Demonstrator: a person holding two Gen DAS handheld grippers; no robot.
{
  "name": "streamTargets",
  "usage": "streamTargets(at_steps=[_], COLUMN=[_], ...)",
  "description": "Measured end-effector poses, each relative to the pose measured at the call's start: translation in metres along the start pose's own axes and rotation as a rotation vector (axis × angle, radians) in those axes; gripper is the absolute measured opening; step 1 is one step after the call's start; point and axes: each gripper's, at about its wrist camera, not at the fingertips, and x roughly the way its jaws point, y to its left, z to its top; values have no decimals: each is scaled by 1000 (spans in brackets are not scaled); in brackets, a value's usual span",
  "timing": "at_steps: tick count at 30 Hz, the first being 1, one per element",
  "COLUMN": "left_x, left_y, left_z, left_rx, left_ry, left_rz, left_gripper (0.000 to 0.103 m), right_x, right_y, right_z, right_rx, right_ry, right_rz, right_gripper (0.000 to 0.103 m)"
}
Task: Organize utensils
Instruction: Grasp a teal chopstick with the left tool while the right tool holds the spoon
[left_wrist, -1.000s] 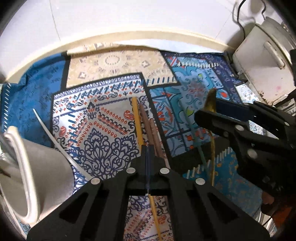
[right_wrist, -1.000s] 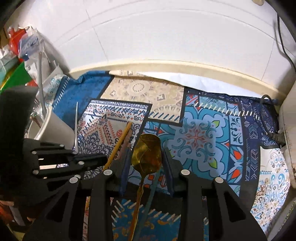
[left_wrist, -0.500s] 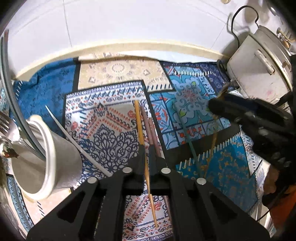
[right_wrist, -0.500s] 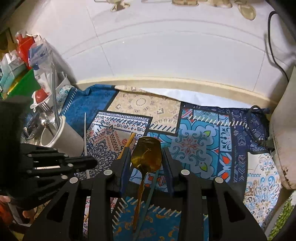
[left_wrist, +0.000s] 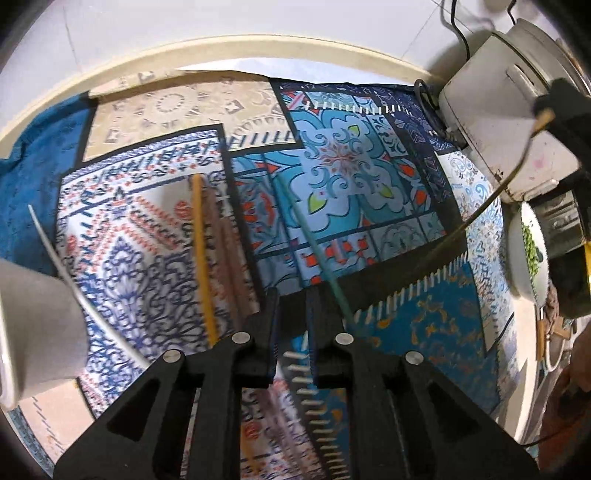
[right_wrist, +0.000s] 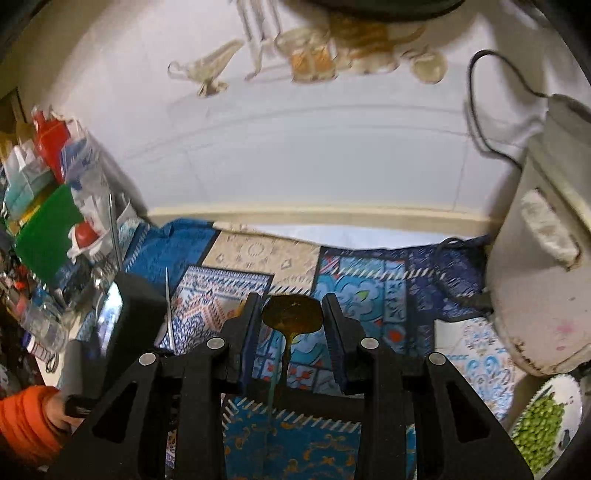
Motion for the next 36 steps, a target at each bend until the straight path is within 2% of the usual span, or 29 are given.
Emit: streamTargets(at_steps=[5,10,17,24,30,36], left_x=[14,30,39,45,21,-16], left_y=[-9,-16,-37,-46,-32,-32], left_z=[11,18,23,24,16,8], left_rx=[-32,-46,37,102,54,48], left_ry=[22,44,21,9,-53,-130], left_rz=[-27,-5,101,112,83,63], left_gripper=[11,11,9,3,2,2], right_x=[-10,-12,-12,-11,-14,-15], right_y=[-13,-20,-25,-23,-21,-16], right_z=[5,3,-1,-3,-2,1], right_rx=[12,19,21,18,14,10], right_ry=[-29,-29,-21,-17,-24,-32], right_rz=[-29,-46,-54,-55,-56,-60], right_gripper=[31,31,31,31,31,31])
